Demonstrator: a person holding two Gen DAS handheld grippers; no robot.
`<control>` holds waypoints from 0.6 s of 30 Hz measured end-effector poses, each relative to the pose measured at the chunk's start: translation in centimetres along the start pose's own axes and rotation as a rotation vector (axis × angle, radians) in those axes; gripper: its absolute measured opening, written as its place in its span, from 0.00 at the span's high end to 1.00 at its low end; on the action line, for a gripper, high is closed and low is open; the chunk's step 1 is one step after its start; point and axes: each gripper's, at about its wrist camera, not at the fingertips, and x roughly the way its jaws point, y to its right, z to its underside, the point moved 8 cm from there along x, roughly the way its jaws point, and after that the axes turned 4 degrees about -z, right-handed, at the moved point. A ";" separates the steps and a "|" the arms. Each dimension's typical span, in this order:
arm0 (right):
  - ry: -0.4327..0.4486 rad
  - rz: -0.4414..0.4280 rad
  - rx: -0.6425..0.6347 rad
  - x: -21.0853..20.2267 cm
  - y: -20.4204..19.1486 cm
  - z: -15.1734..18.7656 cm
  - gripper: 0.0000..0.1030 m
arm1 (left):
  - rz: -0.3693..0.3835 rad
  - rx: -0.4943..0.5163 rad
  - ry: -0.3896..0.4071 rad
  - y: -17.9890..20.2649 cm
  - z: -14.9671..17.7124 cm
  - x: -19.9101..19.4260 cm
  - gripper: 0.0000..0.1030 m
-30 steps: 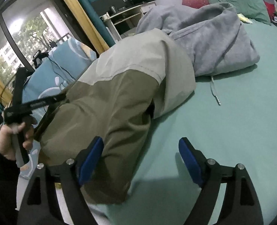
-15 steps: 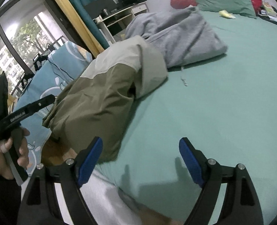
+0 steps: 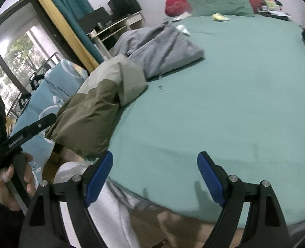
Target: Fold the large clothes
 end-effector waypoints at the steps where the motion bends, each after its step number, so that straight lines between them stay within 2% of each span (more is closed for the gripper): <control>1: 0.009 0.007 0.006 -0.7 0.5 0.1 0.20 | 0.011 0.007 0.002 0.7 0.2 -0.2 0.11; 5: 0.042 0.040 0.034 -3.5 2.5 0.2 0.20 | 0.020 0.028 -0.030 3.7 0.9 -0.7 0.04; 7: 0.055 0.058 0.047 -5.0 3.4 0.3 0.20 | 0.051 0.040 -0.052 5.4 1.1 -0.9 0.04; 18: 0.167 0.152 0.053 -13.0 6.4 -0.5 0.18 | 0.121 0.143 0.062 13.4 -0.9 -6.3 0.04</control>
